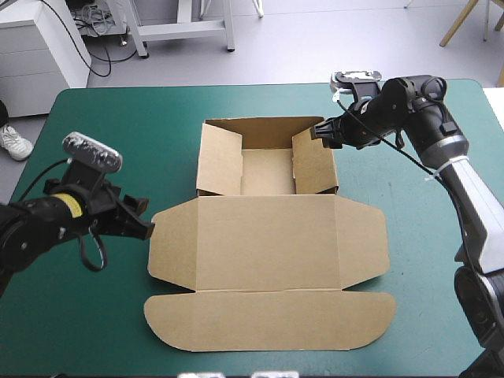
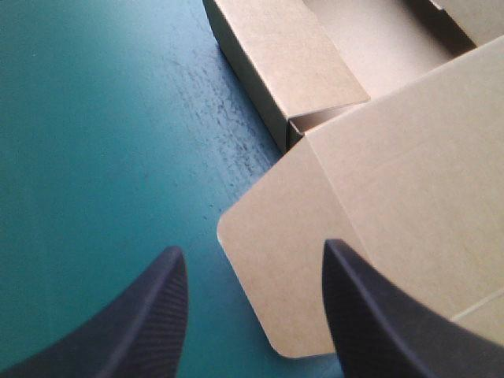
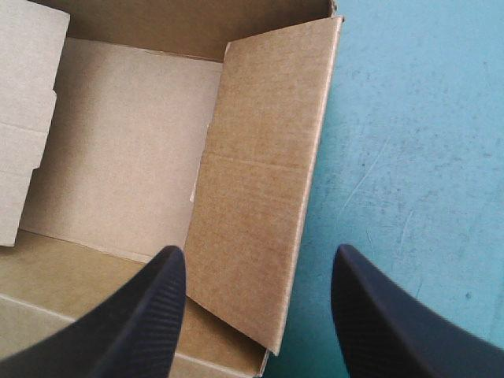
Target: Fold the box
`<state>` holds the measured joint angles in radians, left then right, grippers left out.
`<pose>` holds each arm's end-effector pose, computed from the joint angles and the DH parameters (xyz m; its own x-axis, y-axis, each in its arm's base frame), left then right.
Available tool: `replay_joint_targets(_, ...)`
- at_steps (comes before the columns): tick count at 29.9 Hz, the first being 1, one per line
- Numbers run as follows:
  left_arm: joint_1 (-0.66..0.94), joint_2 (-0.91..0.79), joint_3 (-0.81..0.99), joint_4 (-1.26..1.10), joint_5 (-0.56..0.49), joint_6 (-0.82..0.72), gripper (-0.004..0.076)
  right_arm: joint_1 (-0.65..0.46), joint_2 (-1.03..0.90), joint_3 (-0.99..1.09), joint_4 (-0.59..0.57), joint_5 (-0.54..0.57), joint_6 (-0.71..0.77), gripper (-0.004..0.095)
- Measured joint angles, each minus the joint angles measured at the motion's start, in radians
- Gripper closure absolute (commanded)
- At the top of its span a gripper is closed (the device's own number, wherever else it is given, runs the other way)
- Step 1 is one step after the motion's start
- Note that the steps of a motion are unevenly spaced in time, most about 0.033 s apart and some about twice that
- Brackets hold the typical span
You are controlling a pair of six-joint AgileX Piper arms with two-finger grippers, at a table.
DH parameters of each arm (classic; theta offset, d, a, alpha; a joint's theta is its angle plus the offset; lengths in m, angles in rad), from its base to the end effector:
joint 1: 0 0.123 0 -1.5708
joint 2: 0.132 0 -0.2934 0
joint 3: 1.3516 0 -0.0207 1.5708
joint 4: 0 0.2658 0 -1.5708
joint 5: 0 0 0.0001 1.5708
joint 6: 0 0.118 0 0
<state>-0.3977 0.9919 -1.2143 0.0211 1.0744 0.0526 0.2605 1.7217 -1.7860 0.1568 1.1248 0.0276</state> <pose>0.1900 -0.0774 0.4065 -0.6136 0.3256 -0.7194 0.4141 0.9084 0.0580 0.3896 0.1211 0.3690 -0.8243 -0.1218 -0.5529 -0.2545 0.9521 0.1697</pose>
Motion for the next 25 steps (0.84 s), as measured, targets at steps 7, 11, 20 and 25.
replay_joint_targets(7,0.0,-0.222,0.185,0.002,-0.038,0.002,0.0351,0.007,0.076,0.0,-0.022,-0.019,-0.007,0.0391)
replay_joint_targets(11,0.0,-0.306,0.242,0.002,-0.041,0.002,0.0351,0.009,0.127,0.0,-0.022,-0.056,-0.022,0.0348)
replay_joint_targets(20,0.0,-0.371,0.305,0.0,-0.01,-0.003,0.037,0.009,0.238,0.0,-0.02,-0.087,-0.028,0.0356)
replay_joint_targets(25,0.0,-0.373,0.311,-0.001,-0.001,-0.008,0.0383,0.009,0.28,0.0,-0.017,-0.096,-0.028,0.0571)
